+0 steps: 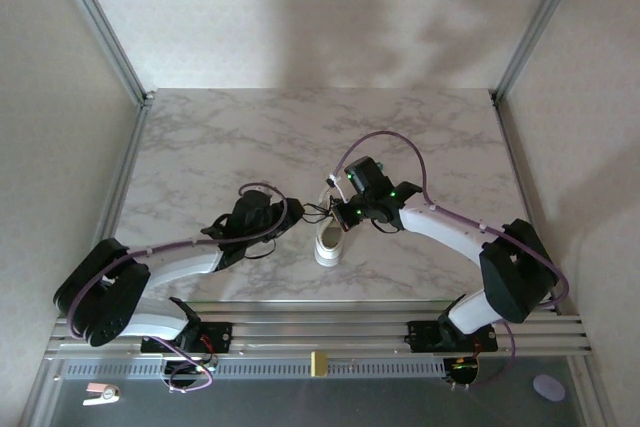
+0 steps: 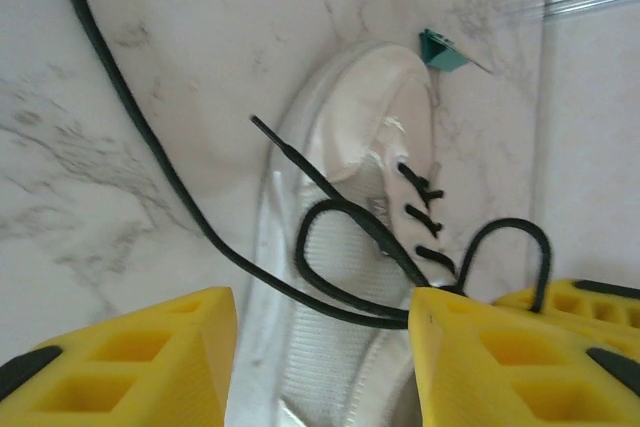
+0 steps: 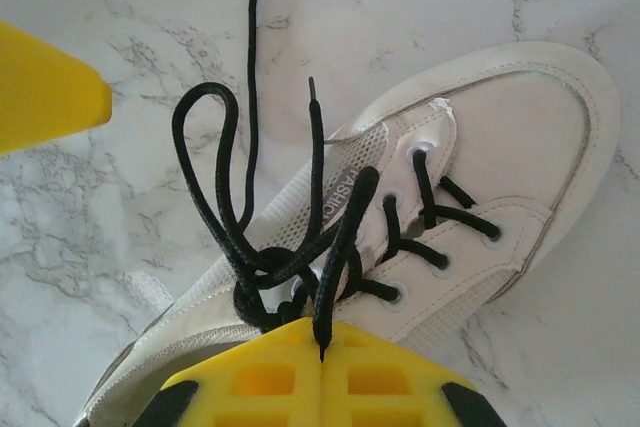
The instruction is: Tie the shoes
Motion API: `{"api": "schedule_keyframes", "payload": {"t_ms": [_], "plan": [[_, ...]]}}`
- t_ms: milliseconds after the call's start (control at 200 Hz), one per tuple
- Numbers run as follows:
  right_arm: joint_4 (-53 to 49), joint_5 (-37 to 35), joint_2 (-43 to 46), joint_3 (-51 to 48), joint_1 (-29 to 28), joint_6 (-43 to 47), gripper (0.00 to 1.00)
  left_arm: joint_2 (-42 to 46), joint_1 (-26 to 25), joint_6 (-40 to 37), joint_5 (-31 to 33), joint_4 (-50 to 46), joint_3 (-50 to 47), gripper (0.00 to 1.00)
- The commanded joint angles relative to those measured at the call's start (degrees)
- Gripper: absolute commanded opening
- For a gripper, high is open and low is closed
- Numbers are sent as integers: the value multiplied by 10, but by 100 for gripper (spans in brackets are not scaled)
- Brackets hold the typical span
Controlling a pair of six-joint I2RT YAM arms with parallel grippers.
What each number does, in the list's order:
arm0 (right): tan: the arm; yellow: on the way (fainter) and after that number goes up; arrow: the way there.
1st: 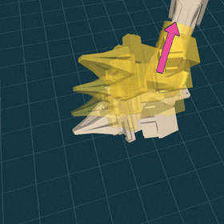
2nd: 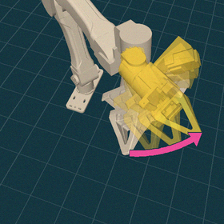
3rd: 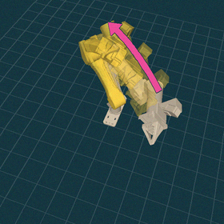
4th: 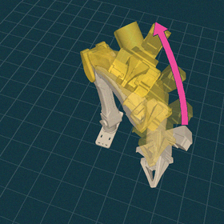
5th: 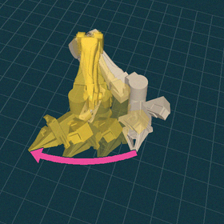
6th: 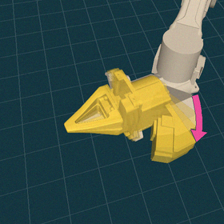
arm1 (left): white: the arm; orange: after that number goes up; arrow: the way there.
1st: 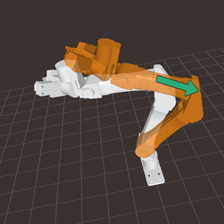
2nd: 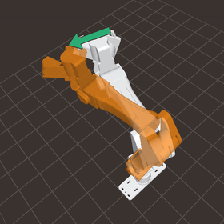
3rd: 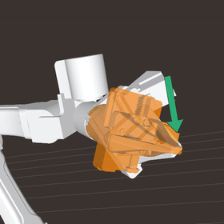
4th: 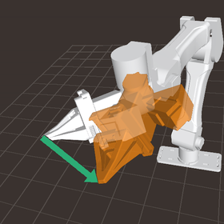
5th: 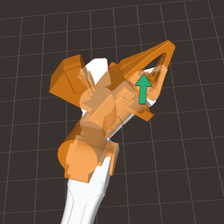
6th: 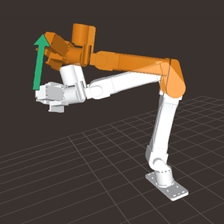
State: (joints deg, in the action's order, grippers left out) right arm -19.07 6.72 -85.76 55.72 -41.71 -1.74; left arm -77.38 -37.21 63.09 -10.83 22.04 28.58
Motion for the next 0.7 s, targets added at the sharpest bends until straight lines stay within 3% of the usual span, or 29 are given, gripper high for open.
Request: {"api": "schedule_keyframes", "payload": {"t_ms": [0, 130, 490, 696], "plan": [[7, 8, -5, 9, 1, -6, 0, 6, -21, 102, 1, 59, -12, 49], [7, 3, -1, 4, 1, -6, 0, -8, -38, 136, 4, 56, -2, 42], [11, 8, 2, 1, 1, -7, 0, -56, -56, 163, -13, 90, 5, 52], [14, 11, 2, 0, 1, -8, 0, -80, -56, 171, -11, 105, 16, 49]]}}
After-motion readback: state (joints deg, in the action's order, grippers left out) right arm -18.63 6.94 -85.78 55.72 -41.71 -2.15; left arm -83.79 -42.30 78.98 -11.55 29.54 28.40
